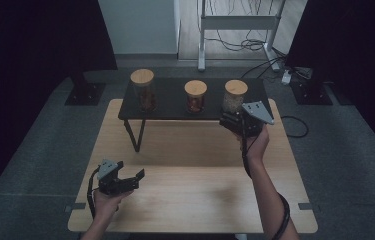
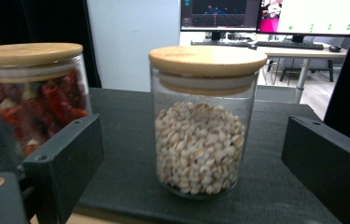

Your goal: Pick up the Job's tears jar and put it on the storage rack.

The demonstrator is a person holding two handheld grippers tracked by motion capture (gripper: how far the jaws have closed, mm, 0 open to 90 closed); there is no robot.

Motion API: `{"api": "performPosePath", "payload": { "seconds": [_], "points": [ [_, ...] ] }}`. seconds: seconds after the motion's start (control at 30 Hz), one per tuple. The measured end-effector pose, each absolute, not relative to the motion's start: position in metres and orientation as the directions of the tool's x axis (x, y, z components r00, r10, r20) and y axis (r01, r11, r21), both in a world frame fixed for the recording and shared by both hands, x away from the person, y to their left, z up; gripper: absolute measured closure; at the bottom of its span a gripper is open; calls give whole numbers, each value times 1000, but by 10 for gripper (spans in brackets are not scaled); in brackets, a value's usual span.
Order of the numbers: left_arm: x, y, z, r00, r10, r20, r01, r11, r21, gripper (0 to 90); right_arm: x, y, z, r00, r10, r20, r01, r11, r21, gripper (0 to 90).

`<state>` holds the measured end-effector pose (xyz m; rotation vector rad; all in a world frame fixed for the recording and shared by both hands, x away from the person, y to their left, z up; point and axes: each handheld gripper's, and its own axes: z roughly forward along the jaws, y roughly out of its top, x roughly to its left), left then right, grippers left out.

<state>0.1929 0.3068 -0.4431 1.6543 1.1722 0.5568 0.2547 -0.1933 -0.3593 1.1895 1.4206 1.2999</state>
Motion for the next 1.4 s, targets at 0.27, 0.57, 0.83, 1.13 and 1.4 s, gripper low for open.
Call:
{"api": "performPosePath", "payload": {
  "seconds": [0.27,0.57,0.83,1.13,1.4],
  "points": [
    [193,307,-443,425,890,-165,434,-41,900,48,242,-196,-372,-203,979,4,101,17,995,51],
    [193,306,-443,427,889,-164,438,-45,898,48,229,-200,-387,-210,978,17,112,6,994,51],
    [194,307,-444,422,891,-168,442,-40,896,48,223,-204,-400,-210,978,20,148,11,989,52],
    [193,307,-443,425,890,-166,439,-43,897,47,213,-206,-415,-211,976,53,192,-11,981,54],
    [193,306,-443,428,889,-163,439,-46,897,47,207,-205,-425,-225,973,55,238,1,971,55]
  ]
}}
